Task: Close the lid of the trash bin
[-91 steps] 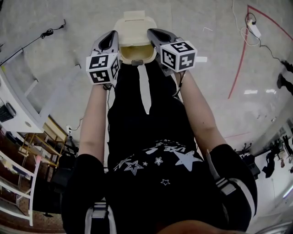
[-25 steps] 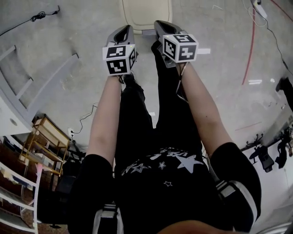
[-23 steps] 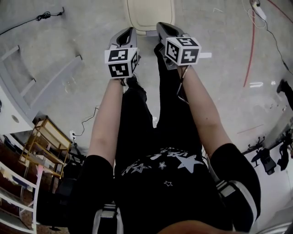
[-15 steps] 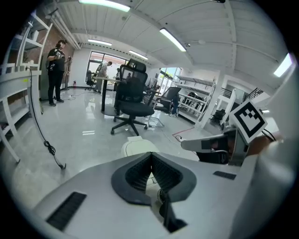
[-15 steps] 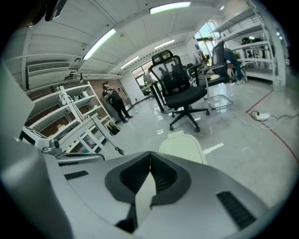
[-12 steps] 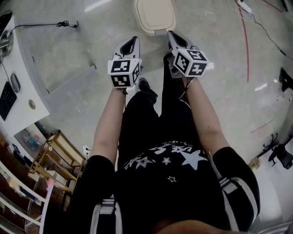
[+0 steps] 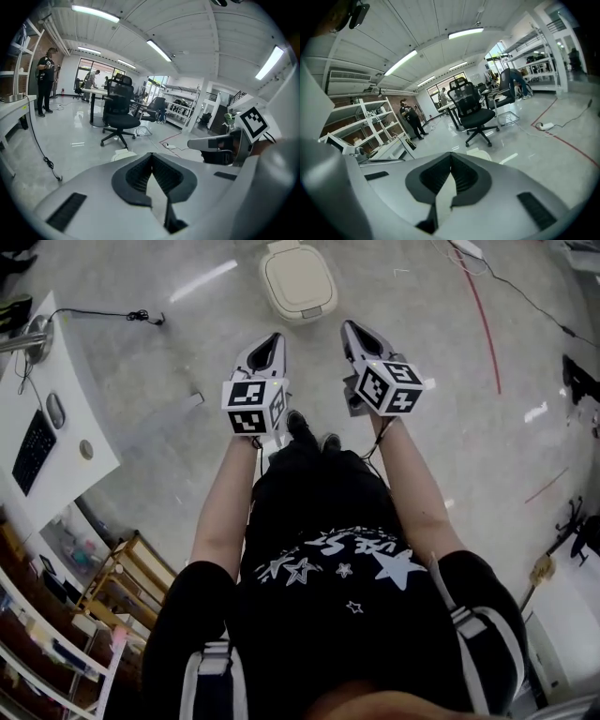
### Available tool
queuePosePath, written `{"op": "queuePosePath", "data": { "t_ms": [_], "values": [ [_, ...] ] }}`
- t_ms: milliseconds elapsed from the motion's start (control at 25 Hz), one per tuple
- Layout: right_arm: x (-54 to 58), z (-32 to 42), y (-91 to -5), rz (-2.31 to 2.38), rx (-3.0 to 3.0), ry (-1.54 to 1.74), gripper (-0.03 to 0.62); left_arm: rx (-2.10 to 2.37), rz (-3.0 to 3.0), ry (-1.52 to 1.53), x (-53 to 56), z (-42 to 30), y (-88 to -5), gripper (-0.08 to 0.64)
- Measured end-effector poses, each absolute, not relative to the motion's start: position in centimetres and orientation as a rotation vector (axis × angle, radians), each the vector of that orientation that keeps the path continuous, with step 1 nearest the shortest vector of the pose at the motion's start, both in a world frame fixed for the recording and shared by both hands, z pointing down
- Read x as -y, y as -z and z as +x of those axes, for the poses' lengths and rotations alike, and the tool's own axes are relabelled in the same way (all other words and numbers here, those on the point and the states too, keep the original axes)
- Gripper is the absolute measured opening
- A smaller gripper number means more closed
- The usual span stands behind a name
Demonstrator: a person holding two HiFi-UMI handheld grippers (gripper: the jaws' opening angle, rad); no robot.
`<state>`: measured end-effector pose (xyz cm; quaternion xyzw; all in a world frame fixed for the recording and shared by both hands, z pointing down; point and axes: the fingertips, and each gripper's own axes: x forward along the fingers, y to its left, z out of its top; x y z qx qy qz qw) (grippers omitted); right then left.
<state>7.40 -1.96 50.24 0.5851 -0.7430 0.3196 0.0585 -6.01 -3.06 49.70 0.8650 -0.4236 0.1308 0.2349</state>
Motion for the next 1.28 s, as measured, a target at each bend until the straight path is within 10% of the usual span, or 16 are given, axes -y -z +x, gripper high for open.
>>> {"op": "queuePosePath", "data": {
  "t_ms": [1280],
  "values": [
    [-26.4, 14.9, -35.1, 1.786, 2.488, -0.565, 0.008, 1.226, 2.553, -0.062, -23.6, 1.5, -32.7, 0.012]
  ]
}}
